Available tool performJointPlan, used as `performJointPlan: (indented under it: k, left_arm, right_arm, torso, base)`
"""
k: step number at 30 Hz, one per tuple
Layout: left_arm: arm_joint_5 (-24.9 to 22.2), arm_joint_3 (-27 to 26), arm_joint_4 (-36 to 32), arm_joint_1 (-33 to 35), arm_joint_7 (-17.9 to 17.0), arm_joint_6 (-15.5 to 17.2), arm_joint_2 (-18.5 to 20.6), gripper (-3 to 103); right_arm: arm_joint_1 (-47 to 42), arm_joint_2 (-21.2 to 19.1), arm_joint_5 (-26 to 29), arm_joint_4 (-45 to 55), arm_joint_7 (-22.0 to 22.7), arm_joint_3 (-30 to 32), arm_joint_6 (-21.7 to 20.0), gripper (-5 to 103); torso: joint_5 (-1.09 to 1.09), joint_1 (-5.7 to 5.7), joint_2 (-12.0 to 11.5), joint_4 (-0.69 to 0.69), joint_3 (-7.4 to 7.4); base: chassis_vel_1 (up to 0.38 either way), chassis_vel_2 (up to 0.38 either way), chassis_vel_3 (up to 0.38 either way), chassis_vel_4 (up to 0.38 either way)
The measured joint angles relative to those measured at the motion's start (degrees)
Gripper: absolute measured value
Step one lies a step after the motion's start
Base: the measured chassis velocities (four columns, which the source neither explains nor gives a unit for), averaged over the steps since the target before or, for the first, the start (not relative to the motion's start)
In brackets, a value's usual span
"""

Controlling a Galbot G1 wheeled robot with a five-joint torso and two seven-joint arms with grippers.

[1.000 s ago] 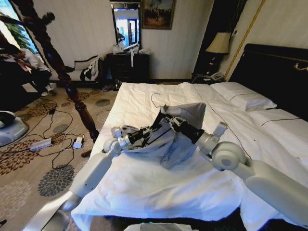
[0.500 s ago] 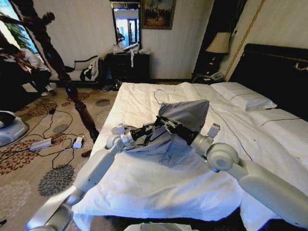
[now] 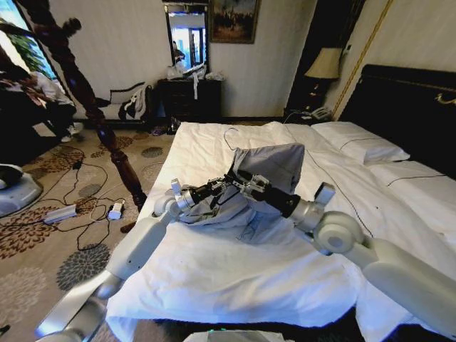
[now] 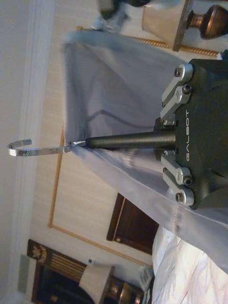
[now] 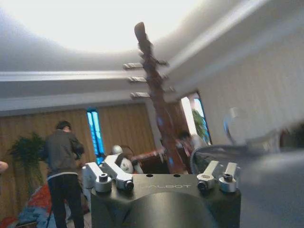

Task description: Pick up the clothes from the bed and hang them on the clothes hanger.

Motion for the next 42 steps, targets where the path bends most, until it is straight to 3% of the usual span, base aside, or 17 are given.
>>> performJointPlan:
  k: [1,2,6,10,11,12,14,20,23,24,25,29,32,34,35,37,42]
  left_arm:
    - [0.00,0.00,0.00,0.00,0.00,0.00,0.00,16]
    - [-0.67,-0.12,0.00,-0.16,-0.06,-0.07,0.69,16]
    - [-1.49,-0.27,-0.09,-0.40,-0.05,-0.07,1.07,16]
    - [-1.94,-0.33,-0.58,-0.68,-0.09,-0.05,0.78,16]
    - [-1.94,-0.33,-0.58,-0.68,-0.09,-0.05,0.78,16]
    - [-1.99,-0.33,-1.02,-0.68,-0.06,0.00,0.85,16]
    - [-2.00,-0.26,-1.70,-0.58,0.16,0.00,1.46,16]
    - [-1.82,0.38,-2.92,0.07,1.74,-0.01,4.08,16]
    - [-0.87,0.96,-3.80,0.27,4.71,-0.34,6.40,16]
    - [-0.06,1.54,-3.74,0.10,6.27,-0.93,7.03,16]
    - [-0.06,1.54,-3.74,0.10,6.27,-0.93,7.03,16]
    - [2.96,3.98,-2.41,-1.41,12.12,-2.36,7.90,16]
    - [4.15,4.47,-2.09,-2.01,14.74,-2.61,7.90,16]
    - [6.22,4.97,-1.84,-2.88,18.30,-2.77,7.95,16]
    - [6.22,4.97,-1.84,-2.88,18.30,-2.77,7.95,16]
    - [8.29,5.25,-1.64,-3.56,20.89,-2.90,8.13,16]
    - [11.31,5.78,-0.83,-4.87,23.97,-3.28,8.30,16]
  right_arm:
    - [0.00,0.00,0.00,0.00,0.00,0.00,0.00,81]
    - [0.11,-1.24,0.94,0.72,-0.67,2.43,0.28,91]
    - [-0.60,-2.97,1.14,1.47,-0.61,5.24,-0.16,98]
    - [-2.00,-3.82,-0.72,3.09,10.61,5.71,-3.71,100]
    - [-2.00,-3.82,-0.72,3.09,10.61,5.71,-3.71,100]
    - [-2.20,-3.82,1.25,3.29,14.64,6.47,-3.97,100]
    - [-2.17,-4.10,3.52,3.02,16.92,8.29,-3.97,100]
    - [-0.08,-8.46,5.75,0.76,15.34,11.18,-3.57,100]
    - [1.75,-13.99,6.24,-3.33,4.23,11.60,-1.49,100]
    - [1.97,-16.23,6.22,-5.82,-2.36,11.61,0.04,100]
    - [1.97,-16.23,6.22,-5.82,-2.36,11.61,0.04,100]
    - [1.90,-21.22,3.48,-12.73,-19.35,11.77,-0.70,100]
    - [1.70,-22.60,1.89,-15.03,-23.92,11.78,-2.94,100]
    - [1.13,-24.22,-0.46,-18.84,-32.29,11.66,-5.78,100]
    - [1.13,-24.22,-0.46,-18.84,-32.29,11.66,-5.78,100]
    - [0.74,-24.65,-2.17,-21.09,-37.83,11.41,-6.99,100]
    - [-0.02,-24.44,-4.09,-22.83,-42.15,10.95,-9.75,100]
  torso:
    - [0.00,0.00,0.00,0.00,0.00]
    - [0.00,0.00,0.00,0.00,0.00]
    - [-0.01,0.00,0.00,0.00,0.00]
    - [0.00,0.00,0.00,-0.01,0.00]
    - [0.00,0.00,0.00,-0.01,0.00]
    - [0.01,0.00,0.00,-0.01,0.00]
    - [0.02,0.00,0.00,-0.01,0.00]
    - [0.01,0.00,0.00,0.00,0.00]
    - [0.00,0.00,0.00,0.00,0.00]
    - [0.00,0.00,0.00,0.01,0.00]
    - [0.00,0.00,0.00,0.01,0.00]
    - [0.00,0.00,0.00,-0.01,0.00]
    - [0.01,0.00,0.00,-0.02,0.00]
    - [-0.01,-0.01,0.00,-0.01,0.00]
    - [-0.01,-0.01,0.00,-0.01,0.00]
    - [0.02,0.00,0.00,-0.01,0.00]
    - [0.01,0.00,0.00,0.00,0.00]
  base:
    - [0.000,0.000,0.000,0.000]
    - [0.000,0.000,0.000,0.000]
    - [0.000,0.000,0.000,0.000]
    - [0.000,0.000,0.000,0.000]
    - [0.000,0.000,0.000,0.000]
    - [0.000,0.000,0.000,0.000]
    - [0.000,0.000,0.000,0.000]
    - [0.000,0.000,0.000,0.000]
    - [0.000,0.000,0.000,0.000]
    - [0.000,0.000,0.000,0.000]
    - [0.000,0.000,0.000,0.000]
    - [0.000,0.000,0.000,0.000]
    - [0.000,0.000,0.000,0.000]
    - [0.000,0.000,0.000,0.000]
    - [0.000,0.000,0.000,0.000]
    - [0.000,0.000,0.000,0.000]
    - [0.000,0.000,0.000,0.000]
